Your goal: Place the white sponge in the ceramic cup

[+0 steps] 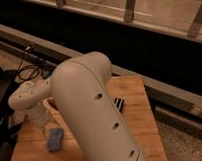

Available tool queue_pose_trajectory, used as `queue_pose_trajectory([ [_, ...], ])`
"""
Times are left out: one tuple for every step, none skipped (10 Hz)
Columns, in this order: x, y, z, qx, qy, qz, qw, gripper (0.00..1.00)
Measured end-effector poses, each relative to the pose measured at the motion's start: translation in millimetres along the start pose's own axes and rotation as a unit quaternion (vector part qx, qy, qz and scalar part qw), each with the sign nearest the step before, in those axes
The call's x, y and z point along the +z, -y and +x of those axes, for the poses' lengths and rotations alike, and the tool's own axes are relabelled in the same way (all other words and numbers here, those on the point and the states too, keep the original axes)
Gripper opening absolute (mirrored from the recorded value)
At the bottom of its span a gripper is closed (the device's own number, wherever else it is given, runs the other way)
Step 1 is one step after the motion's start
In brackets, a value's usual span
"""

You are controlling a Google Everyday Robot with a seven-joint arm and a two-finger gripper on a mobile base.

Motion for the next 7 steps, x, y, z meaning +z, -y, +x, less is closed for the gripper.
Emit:
queue_pose_trajectory([
  [5.6, 2.2, -0.6, 0.008, 0.0, -0.001, 1.0, 0.61],
  [12.9, 2.5, -1.9, 0.014, 0.002, -0.009, 0.9999, 0.61],
  [18.6, 9.3, 0.0, 0.025, 0.005, -0.019, 0.9995, 0.61],
  [24.8, 12.9, 0.9, 0.034, 0.009, -0.032, 0.9989, 0.61],
  [30.4, 13.0, -0.5, 0.038, 0.014, -0.044, 0.9982, 0.61],
  [38.3, 14.5, -1.2, 0.042, 0.016, -0.058, 0.9973, 0.61],
  [43.8, 13.9, -2.4, 0.045, 0.017, -0.077, 0.9959, 0.61],
])
